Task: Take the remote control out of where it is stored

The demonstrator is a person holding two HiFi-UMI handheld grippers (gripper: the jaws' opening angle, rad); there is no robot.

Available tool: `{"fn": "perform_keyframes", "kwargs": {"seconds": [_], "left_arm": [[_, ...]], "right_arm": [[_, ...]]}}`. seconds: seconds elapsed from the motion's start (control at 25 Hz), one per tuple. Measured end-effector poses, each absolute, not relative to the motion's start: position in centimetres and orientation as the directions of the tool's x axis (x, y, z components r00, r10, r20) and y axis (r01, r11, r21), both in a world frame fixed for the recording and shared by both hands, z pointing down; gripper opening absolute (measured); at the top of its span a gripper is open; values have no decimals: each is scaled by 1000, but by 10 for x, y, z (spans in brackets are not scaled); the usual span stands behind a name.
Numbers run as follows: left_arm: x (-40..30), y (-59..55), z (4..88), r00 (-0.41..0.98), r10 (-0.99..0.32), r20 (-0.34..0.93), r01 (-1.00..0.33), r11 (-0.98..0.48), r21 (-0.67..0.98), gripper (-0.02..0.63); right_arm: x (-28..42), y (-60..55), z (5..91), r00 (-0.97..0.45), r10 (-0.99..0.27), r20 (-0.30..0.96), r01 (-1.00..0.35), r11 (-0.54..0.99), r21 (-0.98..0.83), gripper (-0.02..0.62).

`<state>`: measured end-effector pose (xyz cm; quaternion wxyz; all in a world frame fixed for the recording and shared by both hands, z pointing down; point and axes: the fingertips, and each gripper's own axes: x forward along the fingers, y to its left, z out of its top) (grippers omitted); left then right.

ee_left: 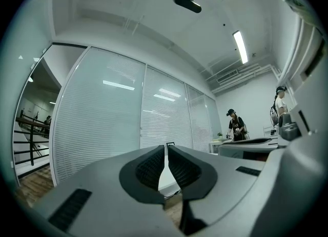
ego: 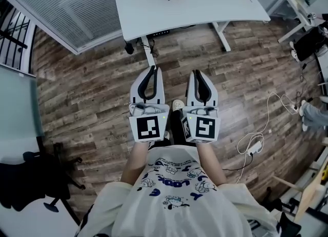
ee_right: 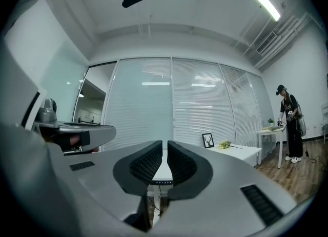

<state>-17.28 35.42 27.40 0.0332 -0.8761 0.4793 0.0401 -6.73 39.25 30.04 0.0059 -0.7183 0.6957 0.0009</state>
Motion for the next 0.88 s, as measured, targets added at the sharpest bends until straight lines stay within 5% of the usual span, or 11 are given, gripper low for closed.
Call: {"fn": "perform_keyframes", "kwargs": {"seconds": [0.88], "left_arm": [[-37,159,275,443,-892,-92,-897,-442,-30,35]], "right_arm": [[80,183,301,-42,-999,8,-998,42,-37,49]]}}
